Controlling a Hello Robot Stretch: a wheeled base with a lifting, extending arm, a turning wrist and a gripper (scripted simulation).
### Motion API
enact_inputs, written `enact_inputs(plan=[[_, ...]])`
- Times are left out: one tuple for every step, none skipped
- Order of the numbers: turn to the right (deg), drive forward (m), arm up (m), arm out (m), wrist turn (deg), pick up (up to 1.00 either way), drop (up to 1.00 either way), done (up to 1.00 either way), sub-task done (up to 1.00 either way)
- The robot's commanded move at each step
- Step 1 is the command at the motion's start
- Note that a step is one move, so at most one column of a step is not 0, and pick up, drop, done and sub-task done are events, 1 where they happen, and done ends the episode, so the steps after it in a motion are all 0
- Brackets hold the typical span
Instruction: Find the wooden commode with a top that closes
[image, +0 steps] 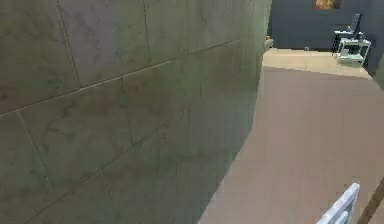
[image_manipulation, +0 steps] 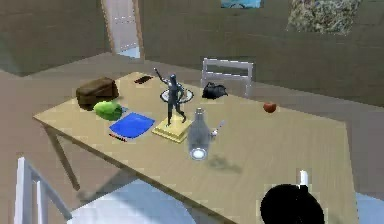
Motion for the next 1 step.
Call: enact_inputs(plan=[[-15.0, 0.00, 0.00, 0.00, 0.0, 0.00, 0.00, 0.00, 0.00]])
